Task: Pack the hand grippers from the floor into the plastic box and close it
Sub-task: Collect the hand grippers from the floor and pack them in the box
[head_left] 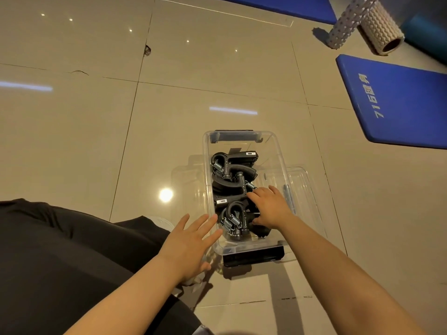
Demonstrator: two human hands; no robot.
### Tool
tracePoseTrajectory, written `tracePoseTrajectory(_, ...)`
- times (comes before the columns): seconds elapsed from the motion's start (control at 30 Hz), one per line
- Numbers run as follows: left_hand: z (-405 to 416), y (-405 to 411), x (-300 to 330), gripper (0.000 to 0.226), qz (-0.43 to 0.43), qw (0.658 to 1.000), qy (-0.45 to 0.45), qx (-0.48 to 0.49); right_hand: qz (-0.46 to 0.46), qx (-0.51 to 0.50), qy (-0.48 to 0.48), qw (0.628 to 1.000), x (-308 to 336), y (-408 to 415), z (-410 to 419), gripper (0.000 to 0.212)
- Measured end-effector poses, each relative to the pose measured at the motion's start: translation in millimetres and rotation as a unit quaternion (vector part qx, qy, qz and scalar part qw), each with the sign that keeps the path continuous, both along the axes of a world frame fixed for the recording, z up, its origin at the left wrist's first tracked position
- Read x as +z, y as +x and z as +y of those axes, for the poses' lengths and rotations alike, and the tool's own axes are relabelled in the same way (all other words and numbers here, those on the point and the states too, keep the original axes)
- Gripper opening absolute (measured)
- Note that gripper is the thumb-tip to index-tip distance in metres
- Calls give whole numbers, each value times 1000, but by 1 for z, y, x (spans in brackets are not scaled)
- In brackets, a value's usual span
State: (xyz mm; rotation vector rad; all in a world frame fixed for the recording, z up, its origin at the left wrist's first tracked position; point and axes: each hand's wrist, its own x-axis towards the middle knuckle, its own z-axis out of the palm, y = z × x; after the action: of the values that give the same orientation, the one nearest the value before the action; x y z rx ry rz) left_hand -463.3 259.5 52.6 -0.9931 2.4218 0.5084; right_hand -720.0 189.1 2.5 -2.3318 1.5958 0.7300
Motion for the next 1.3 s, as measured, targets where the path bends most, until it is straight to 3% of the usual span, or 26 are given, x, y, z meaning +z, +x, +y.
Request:
tracePoseTrajectory(0.17, -1, 0, 1, 76, 0, 1000, 8, 6, 3, 65, -16, 998, 5, 4, 5, 77)
tracePoseTrajectory(0.33, -1, 2, 0, 76, 4, 1000, 9, 5, -53, -50, 3, 997, -3, 7, 18, 82)
tracePoseTrajectory(0.57, -1, 3, -2, 78, 12, 1000, 6, 19, -37, -76, 20, 996, 2, 15, 15, 83)
tracePoseTrajectory(0.77, 1, 4, -2, 76, 20, 1000, 7, 17, -75, -114, 18, 991, 1, 17, 17, 83)
tracePoseTrajectory(0.97, -3, 5, 11, 65, 81, 996, -8, 45, -98, -162, 34, 981, 9, 23, 17, 84)
tracePoseTrajectory(1.1, -3, 2, 27, 57, 143, 981, -15, 132, -254, -289, -40, 922, 22, 29, 41, 68)
tracePoseTrajectory(1.17, -3, 2, 36, 52, 167, 973, -28, 157, -348, -374, -56, 858, 35, 29, 60, 47)
tracePoseTrajectory(1.3, 3, 14, 49, 43, 210, 952, -50, 217, -497, -517, -68, 693, 72, 31, 101, 10)
